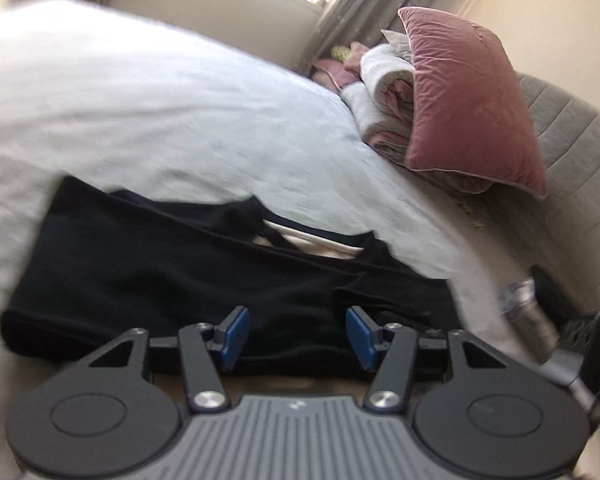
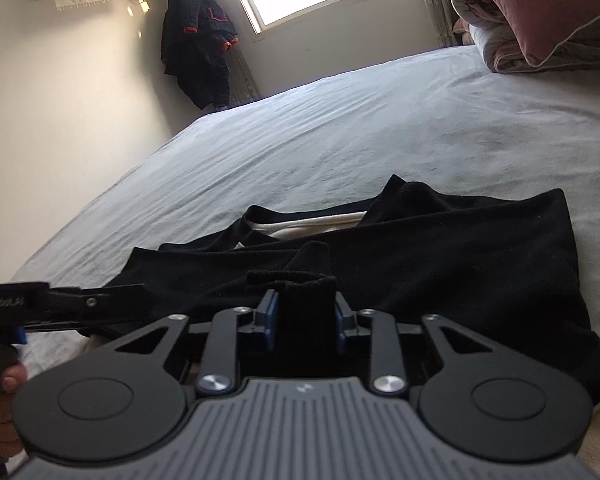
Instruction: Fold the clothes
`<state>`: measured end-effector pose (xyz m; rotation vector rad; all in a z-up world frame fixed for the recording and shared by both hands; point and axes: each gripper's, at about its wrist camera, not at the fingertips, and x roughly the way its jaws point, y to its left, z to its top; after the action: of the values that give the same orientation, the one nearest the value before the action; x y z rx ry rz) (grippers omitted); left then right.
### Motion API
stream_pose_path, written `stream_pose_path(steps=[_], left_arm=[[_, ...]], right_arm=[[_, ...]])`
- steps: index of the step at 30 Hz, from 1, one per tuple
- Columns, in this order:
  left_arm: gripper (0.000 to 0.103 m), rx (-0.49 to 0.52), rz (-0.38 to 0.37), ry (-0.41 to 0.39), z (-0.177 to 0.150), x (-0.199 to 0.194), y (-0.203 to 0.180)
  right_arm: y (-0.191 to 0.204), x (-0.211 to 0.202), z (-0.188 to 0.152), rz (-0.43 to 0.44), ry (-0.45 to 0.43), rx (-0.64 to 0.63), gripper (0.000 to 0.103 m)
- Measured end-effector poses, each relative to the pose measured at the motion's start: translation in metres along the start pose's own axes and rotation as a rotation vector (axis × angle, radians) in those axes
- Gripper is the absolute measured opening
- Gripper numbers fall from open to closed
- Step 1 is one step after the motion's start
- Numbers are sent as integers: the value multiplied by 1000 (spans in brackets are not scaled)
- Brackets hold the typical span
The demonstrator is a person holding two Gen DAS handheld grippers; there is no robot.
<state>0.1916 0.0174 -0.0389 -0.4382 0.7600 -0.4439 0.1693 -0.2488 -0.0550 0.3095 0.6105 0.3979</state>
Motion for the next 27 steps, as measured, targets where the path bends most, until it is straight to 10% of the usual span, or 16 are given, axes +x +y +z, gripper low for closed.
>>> stream_pose_path(steps=[5,15,20,27], left_arm=[[59,-114,-144,97,15,35,-14],[59,-223,35,213,15,64,-39],[13,-296,64,190,14,74,-35],[6,-274,66,110,20,73,-46]], right_arm=[[-1,-4,5,34,33,8,23],[-8,-6,8,43,80,13,26],[-9,-5,7,46,97,16,27],[-14,-6,6,55,73,67,20]])
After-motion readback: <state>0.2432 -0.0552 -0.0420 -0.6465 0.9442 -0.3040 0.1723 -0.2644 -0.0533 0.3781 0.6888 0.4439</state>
